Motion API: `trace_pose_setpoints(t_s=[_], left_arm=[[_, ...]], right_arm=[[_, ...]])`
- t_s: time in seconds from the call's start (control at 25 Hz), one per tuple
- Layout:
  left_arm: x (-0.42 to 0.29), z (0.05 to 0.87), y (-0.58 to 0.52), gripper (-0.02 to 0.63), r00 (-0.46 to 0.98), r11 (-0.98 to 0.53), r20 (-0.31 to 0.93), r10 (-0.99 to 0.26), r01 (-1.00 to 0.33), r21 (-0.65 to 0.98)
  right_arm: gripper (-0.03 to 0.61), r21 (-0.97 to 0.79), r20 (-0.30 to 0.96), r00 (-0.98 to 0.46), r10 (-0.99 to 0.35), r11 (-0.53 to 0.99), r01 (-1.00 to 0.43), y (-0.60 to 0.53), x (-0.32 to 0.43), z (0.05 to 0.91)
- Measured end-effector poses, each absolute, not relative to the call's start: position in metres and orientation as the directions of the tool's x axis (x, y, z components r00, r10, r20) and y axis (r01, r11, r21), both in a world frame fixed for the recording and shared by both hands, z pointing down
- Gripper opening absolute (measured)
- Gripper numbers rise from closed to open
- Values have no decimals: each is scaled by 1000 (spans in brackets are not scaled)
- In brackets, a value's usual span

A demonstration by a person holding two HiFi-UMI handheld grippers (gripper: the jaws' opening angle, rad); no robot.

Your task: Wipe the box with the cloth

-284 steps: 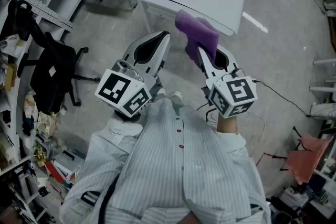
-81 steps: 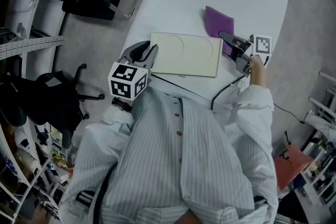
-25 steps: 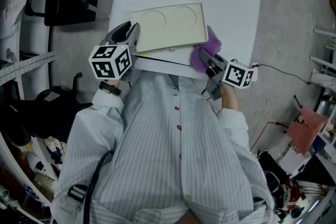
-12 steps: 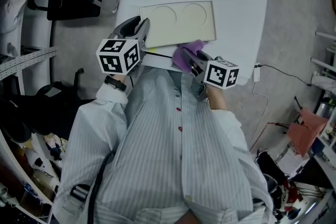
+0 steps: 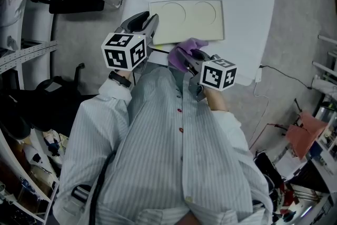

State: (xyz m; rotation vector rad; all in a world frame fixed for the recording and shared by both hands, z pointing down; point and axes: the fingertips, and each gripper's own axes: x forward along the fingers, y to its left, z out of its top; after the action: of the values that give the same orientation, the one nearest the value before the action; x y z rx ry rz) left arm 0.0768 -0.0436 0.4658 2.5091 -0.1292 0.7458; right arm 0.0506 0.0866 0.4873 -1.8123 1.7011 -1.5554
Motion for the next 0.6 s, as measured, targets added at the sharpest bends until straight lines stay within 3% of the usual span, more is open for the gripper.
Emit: trace_pose_setpoints(t_s=[0.32, 0.6], left_arm=[[78, 466, -44, 95, 843, -858, 535, 62, -228, 459], [79, 466, -45, 95, 850, -853, 523, 60, -229, 470]], right_arm=[[41, -791, 477, -441, -760, -152, -593, 34, -11, 499], [41, -808, 457, -528, -716, -87, -582, 27, -24, 502]])
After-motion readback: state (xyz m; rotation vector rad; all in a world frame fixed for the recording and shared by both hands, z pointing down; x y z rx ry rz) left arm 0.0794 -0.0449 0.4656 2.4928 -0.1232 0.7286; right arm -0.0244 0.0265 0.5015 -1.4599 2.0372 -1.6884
